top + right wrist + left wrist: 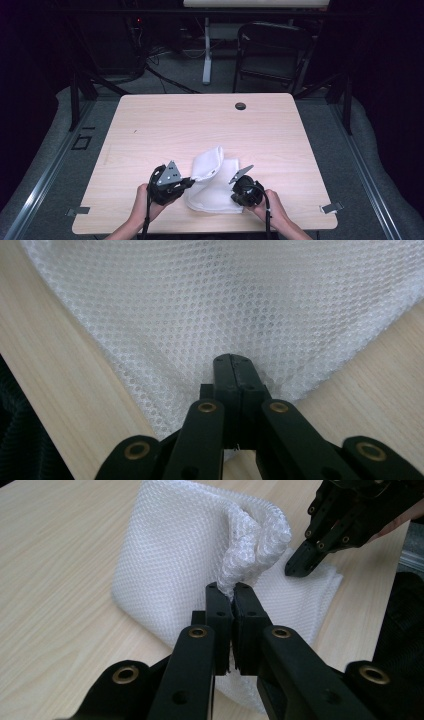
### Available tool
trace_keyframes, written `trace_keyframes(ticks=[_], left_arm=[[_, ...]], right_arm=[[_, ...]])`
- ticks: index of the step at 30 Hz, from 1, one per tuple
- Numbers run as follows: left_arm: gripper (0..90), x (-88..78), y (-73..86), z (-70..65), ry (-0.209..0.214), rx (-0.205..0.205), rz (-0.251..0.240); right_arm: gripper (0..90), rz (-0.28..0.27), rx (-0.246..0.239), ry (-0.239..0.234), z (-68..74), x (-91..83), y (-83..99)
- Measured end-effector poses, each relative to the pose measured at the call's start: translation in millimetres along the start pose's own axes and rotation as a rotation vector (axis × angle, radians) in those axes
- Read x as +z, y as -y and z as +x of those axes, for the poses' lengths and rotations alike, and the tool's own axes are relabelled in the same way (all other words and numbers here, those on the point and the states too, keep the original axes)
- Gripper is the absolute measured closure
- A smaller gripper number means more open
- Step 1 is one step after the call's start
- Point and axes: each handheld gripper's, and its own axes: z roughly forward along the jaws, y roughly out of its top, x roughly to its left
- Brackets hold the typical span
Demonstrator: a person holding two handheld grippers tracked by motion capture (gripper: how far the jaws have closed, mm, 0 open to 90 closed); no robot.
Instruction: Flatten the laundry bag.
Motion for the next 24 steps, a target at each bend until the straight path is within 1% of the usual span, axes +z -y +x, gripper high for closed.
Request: trace_keyframes(ticks=[1, 3, 4, 5, 6, 7, 8, 9, 10, 13, 15, 16, 17, 18, 19, 21, 22, 24], left_arm=[[87.6, -0.4, 0.5, 1.0, 0.001, 0.000, 0.004], [87.6, -0.4, 1.3, 0.9, -0.001, -0.007, 0.002], [87.6, -1.0, 1.0, 0.0, -0.005, -0.004, 0.003], [87.6, -1.7, 1.1, -0.9, -0.008, 0.002, -0.002], [87.6, -2.4, 1.3, -1.5, -0.005, 0.000, -0.001], [87.6, -3.2, 2.1, -1.9, -0.007, 0.002, 0.002], [87.6, -4.0, 3.8, -2.1, -0.012, 0.001, 0.000], [87.6, -4.0, 5.2, -1.9, -0.012, -0.002, 0.002], [87.6, -5.2, 6.4, -1.2, -0.017, -0.004, 0.004], [87.6, -6.9, 8.5, 1.2, -0.029, -0.011, 0.002], [87.6, -7.1, 9.8, 1.6, -0.029, -0.014, 0.006], [87.6, -7.7, 10.4, 1.6, -0.032, -0.015, 0.006], [87.6, -8.2, 10.9, 1.7, -0.033, -0.016, 0.007], [87.6, -8.7, 11.6, 2.2, -0.039, -0.007, 0.006], [87.6, -9.5, 12.8, 2.1, -0.039, -0.018, 0.009], [87.5, -10.7, 16.4, 3.8, -0.045, -0.015, 0.018], [87.5, -11.6, 17.9, 5.0, -0.047, -0.015, 0.024], [87.5, -13.1, 19.9, 6.3, -0.052, -0.029, 0.025]], right_arm=[[90.0, 0.007, 0.002, -0.006, -2.2, -1.4, 1.4], [90.0, 0.007, 0.011, -0.004, -2.6, -1.5, 1.9], [90.0, 0.004, 0.014, -0.001, -2.5, -1.6, 2.3], [90.0, 0.011, 0.006, 0.003, -3.3, -2.4, 2.7], [90.0, 0.017, 0.003, 0.019, -5.0, -3.7, 3.8], [90.0, 0.017, 0.003, 0.019, -5.0, -3.7, 3.8], [90.0, 0.003, 0.023, 0.021, -7.8, -4.1, 6.2], [90.0, 0.003, 0.023, 0.021, -7.8, -4.1, 6.2], [90.0, 0.023, 0.010, 0.033, -11.2, -6.4, 7.3], [90.0, 0.015, 0.019, 0.030, -14.1, -6.6, 8.0], [90.0, 0.020, 0.013, 0.042, -15.5, -7.1, 7.9], [90.0, 0.014, 0.016, 0.045, -15.3, -6.7, 8.1], [90.0, 0.011, 0.017, 0.042, -15.7, -6.5, 8.1], [90.0, 0.015, 0.015, 0.041, -16.8, -6.9, 8.1], [90.0, 0.012, 0.019, 0.039, -17.2, -6.9, 8.3], [90.0, 0.004, 0.030, 0.031, -18.6, -6.5, 8.6], [90.0, 0.005, 0.023, 0.028, -19.3, -6.6, 8.5], [90.0, 0.005, 0.030, 0.028, -19.8, -6.7, 8.5]])
